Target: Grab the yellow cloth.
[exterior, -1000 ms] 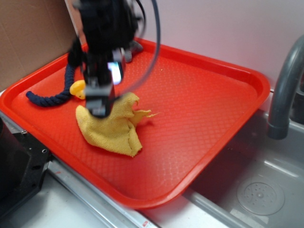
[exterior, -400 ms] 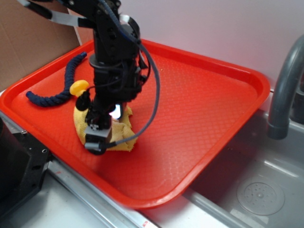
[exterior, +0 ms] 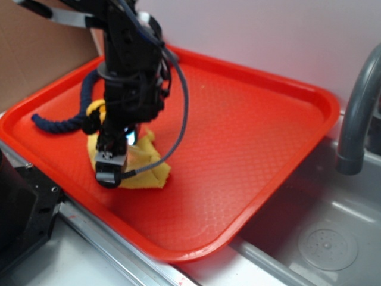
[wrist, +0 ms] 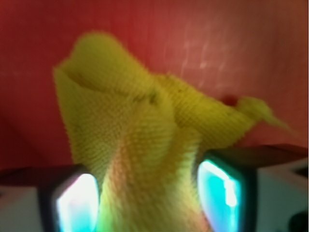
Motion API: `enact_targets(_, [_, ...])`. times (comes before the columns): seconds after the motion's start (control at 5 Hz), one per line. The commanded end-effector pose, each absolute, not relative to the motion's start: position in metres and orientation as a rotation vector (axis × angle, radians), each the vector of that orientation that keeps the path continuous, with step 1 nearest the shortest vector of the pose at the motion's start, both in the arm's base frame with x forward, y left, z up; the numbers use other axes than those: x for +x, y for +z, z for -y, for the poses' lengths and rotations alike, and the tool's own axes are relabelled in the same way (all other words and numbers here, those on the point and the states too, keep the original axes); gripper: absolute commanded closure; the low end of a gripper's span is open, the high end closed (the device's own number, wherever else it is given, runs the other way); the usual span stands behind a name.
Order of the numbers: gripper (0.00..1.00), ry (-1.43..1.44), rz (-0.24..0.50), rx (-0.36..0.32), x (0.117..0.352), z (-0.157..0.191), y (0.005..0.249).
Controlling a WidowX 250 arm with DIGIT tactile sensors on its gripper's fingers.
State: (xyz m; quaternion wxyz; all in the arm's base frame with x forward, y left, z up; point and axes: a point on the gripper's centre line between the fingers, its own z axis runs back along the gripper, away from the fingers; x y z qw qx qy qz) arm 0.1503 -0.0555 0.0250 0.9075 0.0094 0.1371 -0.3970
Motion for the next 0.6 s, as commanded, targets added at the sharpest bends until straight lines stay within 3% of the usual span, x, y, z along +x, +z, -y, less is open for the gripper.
enact_targets(0.0, [1.0, -0.683, -0.333, -0.009, 0.122, 0.035, 0.011])
enact_targets(0.4, [1.0, -0.458, -0.193, 0.058, 0.161, 0.043, 0.101])
